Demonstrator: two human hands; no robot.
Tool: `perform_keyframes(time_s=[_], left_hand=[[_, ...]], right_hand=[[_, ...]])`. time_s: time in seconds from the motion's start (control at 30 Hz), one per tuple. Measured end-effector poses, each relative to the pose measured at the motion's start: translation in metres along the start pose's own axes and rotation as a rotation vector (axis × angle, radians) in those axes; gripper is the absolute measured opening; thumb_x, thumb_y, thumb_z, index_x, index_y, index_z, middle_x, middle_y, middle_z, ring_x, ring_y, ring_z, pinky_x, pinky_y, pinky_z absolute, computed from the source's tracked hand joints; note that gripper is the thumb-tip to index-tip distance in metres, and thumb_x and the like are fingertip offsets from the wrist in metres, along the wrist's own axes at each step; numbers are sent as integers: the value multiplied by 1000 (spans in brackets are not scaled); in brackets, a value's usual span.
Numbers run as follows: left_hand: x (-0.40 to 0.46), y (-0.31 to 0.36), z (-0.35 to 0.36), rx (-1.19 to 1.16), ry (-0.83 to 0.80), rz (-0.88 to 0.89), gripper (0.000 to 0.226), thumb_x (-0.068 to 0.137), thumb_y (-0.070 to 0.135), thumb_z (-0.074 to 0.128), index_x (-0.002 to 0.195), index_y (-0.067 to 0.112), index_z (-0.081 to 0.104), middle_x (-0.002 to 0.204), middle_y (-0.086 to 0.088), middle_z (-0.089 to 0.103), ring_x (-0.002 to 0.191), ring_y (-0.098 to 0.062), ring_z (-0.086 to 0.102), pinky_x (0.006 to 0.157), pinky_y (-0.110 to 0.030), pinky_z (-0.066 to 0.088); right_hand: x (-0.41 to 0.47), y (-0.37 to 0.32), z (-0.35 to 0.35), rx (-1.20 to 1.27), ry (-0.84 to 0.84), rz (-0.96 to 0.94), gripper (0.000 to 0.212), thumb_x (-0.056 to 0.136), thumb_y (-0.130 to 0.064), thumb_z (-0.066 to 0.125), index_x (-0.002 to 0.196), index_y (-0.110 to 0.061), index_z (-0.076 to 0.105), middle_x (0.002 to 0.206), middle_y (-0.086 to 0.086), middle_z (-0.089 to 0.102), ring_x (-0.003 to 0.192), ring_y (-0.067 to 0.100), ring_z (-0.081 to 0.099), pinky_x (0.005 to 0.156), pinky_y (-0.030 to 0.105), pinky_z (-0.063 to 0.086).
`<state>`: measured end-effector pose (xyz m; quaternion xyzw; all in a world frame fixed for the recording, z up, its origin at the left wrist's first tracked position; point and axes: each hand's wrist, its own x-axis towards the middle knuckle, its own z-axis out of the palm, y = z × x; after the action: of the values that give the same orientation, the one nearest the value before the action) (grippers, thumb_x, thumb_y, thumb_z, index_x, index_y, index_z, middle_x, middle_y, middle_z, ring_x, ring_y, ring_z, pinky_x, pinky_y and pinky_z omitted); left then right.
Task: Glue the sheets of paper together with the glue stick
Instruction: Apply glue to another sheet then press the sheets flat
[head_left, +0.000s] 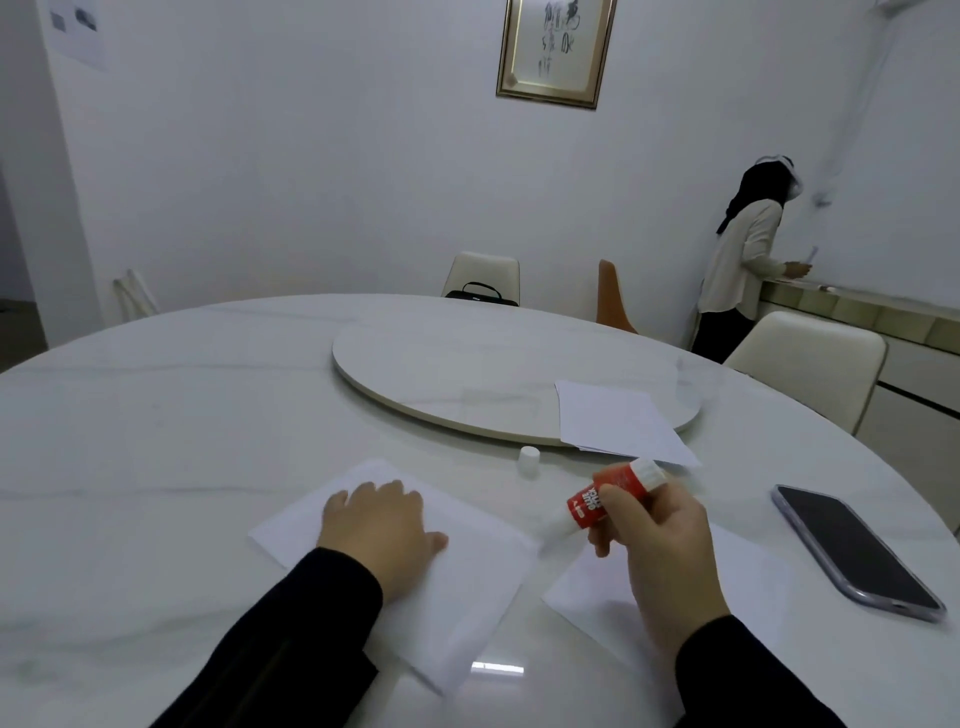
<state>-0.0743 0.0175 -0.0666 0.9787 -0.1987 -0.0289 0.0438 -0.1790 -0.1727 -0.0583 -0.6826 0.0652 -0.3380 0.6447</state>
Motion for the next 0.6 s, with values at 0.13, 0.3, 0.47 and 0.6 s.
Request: perform_keyframes(time_s=[0.13,0.3,0.47,0.6], left_hand=[[11,-5,-4,-206,-87,188,53,95,37,40,145,30,26,160,5,6,147,-18,2,117,-43,2],[25,-5,13,-106,72,49,59,97,44,20,149,17,11,160,-4,4,147,-22,1,118,-42,3],[28,-17,18,-47,-6,189,58,97,42,16,150,21,2,160,1,-5,147,-16,-4,118,-35,0],[28,-19,19,-77,16,204,58,97,41,18,150,23,5,160,6,-2,147,-13,-3,118,-33,0]], right_hand=[[7,-14,10,-110,-37,-74,7,80,-14,64,81,-20,65,65,-9,68,52,8,61,50,20,51],[35,-15,43,-274,-113,-35,9,75,-18,66,80,-25,62,75,-1,70,68,20,67,68,40,59],[55,12,77,-426,-281,-66,7,81,-20,62,83,-26,58,80,-5,67,77,18,66,67,27,54],[64,31,91,-507,-343,-104,7,83,-22,60,87,-27,56,77,-10,66,64,-3,57,57,11,41]])
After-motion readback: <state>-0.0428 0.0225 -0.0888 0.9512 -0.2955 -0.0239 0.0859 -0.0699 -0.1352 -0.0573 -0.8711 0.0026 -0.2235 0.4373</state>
